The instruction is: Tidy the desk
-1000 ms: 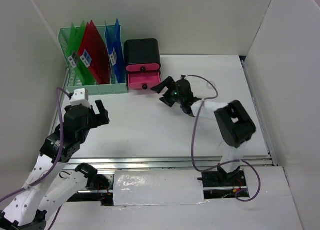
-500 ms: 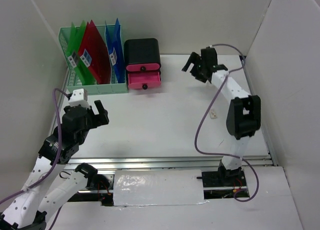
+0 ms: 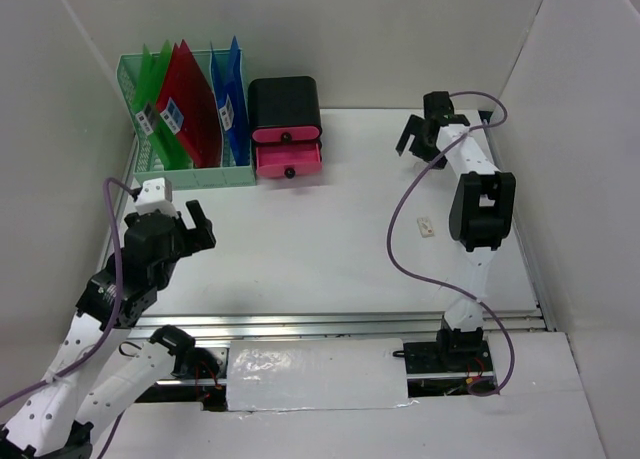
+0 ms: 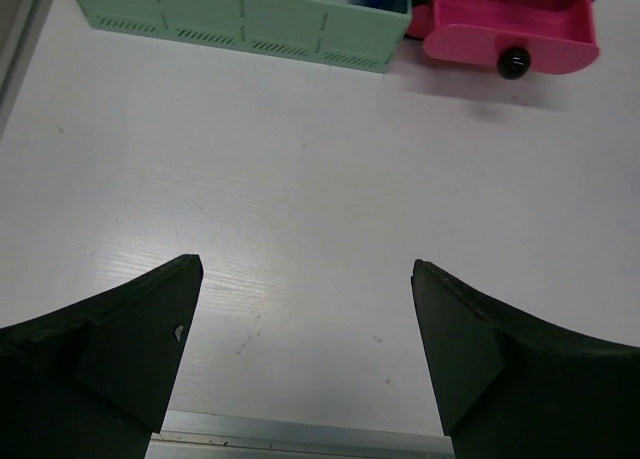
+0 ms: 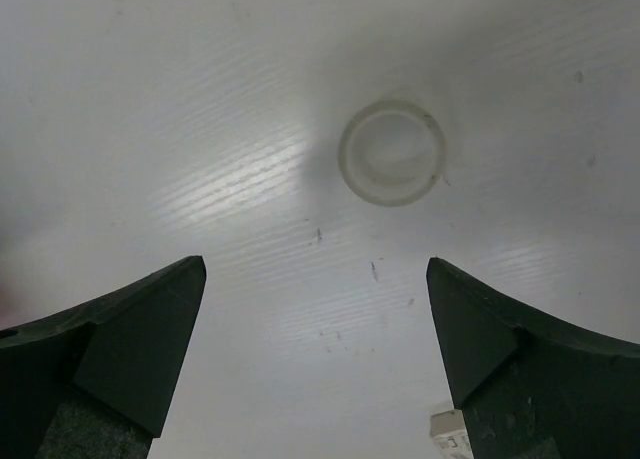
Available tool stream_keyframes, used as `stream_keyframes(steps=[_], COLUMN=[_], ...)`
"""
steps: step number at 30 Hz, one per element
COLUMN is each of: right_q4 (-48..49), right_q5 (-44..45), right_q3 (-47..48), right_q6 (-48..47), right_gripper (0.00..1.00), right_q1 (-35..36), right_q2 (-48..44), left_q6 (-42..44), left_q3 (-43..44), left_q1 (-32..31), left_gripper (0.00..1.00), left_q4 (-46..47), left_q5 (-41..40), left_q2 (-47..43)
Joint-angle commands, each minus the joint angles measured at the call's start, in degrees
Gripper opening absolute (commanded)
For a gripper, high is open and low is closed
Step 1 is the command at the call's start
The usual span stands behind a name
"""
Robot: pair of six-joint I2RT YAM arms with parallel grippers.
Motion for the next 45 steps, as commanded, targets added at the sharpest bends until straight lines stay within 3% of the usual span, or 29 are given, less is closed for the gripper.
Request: stream_keyframes(steps=[1, 7, 9, 17, 22, 26, 39, 45], right_q4=[-1.1, 1.52, 4.07, 2.94, -1.45, 0.74, -6.01, -6.2], right_q5=[0.44, -3.86, -8.41, -4.83, -8.35, -8.79, -13.1, -13.19], right_q3=[-2.0, -7.97, -9.73, -2.28, 6.6, 7.22, 18.46, 15.84], right_q6=[-2.71, -4.29, -8.94, -14.32, -15.99, -16.43, -17.22, -16.96], right_gripper=[1.0, 1.0, 1.0, 0.98, 0.85, 0.76, 0.64, 0.52], right_q1=[0.16, -3.89, -4.42, -4.24, -4.07, -3.45, -2.75, -2.66], right_q2=[-3.24, -6.92, -8.07, -4.05, 2.28, 4.57, 15.29, 16.18], left_q6=[-3.24, -6.86, -6.34, -3.27, -2.74, -2.12, -1.33, -1.06], left_q3=[0.9, 2.04, 1.78, 0.9, 0.81, 0.55, 0.29, 0.29], left_q1=[0.21, 0.21, 0.3, 0.3, 0.3, 0.29, 0.29, 0.21], left_gripper=[1.0, 1.0, 0.99, 1.0, 1.0, 1.0, 1.0, 0.99], left_q4=[-1.59, -5.82, -5.12, -2.57, -2.13, -1.43, -0.72, -0.46], left_q5=[-8.32, -12.48, -11.52, -6.43, -5.28, -4.05, -2.29, -1.68], left_q2=[1.69, 4.6, 4.69, 4.68, 4.86, 4.69, 5.48, 5.48])
